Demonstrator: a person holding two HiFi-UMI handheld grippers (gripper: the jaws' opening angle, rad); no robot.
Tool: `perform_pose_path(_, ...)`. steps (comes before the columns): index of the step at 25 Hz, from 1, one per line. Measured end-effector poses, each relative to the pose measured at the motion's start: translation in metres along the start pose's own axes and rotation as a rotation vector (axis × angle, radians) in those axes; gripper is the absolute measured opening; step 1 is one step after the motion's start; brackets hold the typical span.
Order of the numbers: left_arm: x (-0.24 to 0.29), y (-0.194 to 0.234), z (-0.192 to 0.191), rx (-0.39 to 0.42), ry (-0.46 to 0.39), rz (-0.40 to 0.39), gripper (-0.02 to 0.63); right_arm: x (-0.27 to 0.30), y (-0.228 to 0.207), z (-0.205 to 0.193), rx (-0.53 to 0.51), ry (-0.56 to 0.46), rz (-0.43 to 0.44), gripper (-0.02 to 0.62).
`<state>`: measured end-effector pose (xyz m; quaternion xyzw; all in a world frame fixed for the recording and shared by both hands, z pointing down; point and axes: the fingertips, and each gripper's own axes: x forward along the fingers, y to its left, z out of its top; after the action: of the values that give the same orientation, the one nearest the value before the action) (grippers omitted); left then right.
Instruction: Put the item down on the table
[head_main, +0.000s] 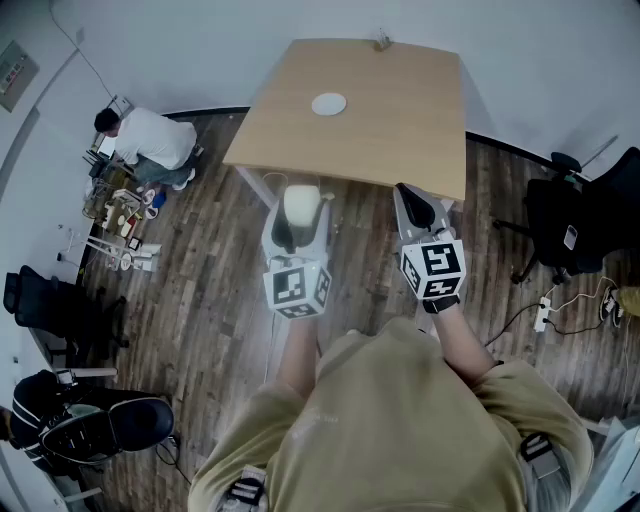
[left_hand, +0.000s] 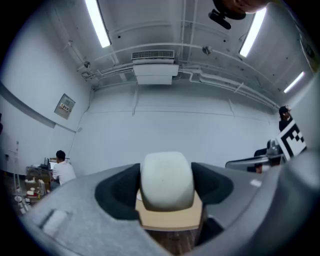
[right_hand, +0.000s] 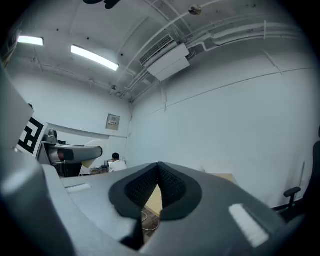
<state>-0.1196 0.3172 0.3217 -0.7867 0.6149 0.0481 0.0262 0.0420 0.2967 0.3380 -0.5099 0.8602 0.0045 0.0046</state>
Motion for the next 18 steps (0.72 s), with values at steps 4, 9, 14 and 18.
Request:
perform_pose_path(4, -0.001, 0.015, -0.010, -0.007, 0.003, 0.009, 0.319, 0.005, 0.003, -0.009, -0.004, 0.003, -0.024, 0.006)
perform_pose_path(9, -0.005, 0.033, -0.027, -0.031, 0.025, -0.010, 0.319, 0.014, 0.009, -0.029, 0.021, 0.033, -0.098, 0.006)
perform_pose_path(14, -0.010, 0.059, -0.031, -0.043, 0.033, -0.009, 0.319, 0.038, 0.047, -0.048, -0.008, 0.102, -0.075, 0.006)
perform_pose_path(18, -0.004, 0.070, -0.046, -0.073, 0.053, -0.011, 0.319, 0.047, 0.071, -0.071, -0.008, 0.154, -0.014, 0.006)
